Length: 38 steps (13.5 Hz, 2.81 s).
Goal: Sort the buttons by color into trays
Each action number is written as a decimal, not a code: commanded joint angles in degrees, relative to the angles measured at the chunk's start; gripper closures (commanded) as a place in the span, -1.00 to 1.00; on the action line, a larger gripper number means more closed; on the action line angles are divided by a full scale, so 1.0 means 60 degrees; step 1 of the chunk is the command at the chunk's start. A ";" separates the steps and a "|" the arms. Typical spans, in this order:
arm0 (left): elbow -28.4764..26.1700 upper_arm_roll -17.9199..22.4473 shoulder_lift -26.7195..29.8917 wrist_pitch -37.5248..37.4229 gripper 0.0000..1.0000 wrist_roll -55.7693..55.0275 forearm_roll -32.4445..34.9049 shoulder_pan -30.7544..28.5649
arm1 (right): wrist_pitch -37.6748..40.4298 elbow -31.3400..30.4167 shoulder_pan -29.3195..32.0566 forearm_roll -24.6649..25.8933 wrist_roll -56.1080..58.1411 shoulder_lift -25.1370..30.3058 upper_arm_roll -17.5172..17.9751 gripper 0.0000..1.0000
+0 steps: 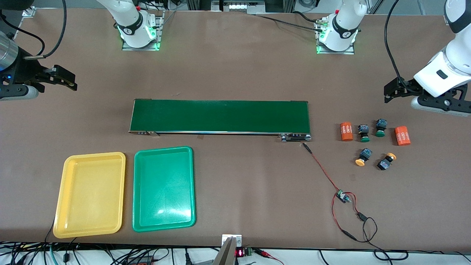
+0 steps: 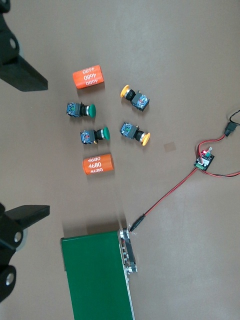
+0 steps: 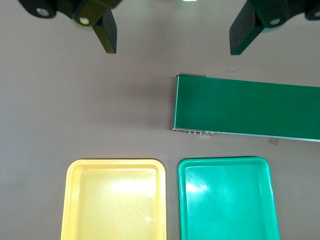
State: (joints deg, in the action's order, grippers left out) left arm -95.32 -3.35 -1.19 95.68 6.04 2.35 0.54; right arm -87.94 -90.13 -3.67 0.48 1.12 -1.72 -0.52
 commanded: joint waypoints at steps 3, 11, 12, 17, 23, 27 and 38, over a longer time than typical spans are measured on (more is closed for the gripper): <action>0.0315 -0.0028 -0.0124 -0.0229 -1.00 0.0005 0.0047 -0.0032 | 0.0081 -0.0038 0.0070 -0.0021 -0.0026 0.0110 0.0013 -1.00; 0.0315 -0.0028 -0.0634 -0.0376 -1.00 -0.0025 0.0062 -0.0002 | 0.0023 -0.0038 0.0070 -0.0007 -0.0026 0.0110 0.0013 -1.00; 0.0301 -0.0028 -0.0680 -0.0492 -1.00 -0.0039 0.0062 -0.0002 | 0.0023 -0.0038 0.0070 -0.0007 -0.0026 0.0110 0.0013 -1.00; 0.0272 -0.0029 -0.2390 -0.1270 -1.00 -0.0025 0.0134 0.0012 | 0.0023 -0.0038 0.0055 -0.0007 -0.0026 0.0110 0.0013 -1.00; 0.0024 0.0001 -0.4384 0.0015 -1.00 -0.0069 0.0150 -0.0120 | 0.0008 -0.0038 0.0011 -0.0007 -0.0026 0.0110 0.0028 -1.00; -0.1088 0.0103 -0.4883 0.2284 -1.00 -0.0069 0.0193 -0.0207 | -0.0021 -0.0038 -0.0018 -0.0007 -0.0026 0.0110 0.0071 -1.00; -0.1472 0.0074 -0.5574 0.3287 0.37 0.0019 0.0179 -0.0441 | -0.0006 -0.0023 -0.0004 -0.0007 -0.0026 0.0125 0.0071 -1.00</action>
State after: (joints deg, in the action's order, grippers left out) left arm -104.30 -2.60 -34.56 115.32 5.99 2.36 -1.35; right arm -87.98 -90.13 -3.79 0.47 1.09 -1.71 -0.32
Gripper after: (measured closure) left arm 0.511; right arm 0.000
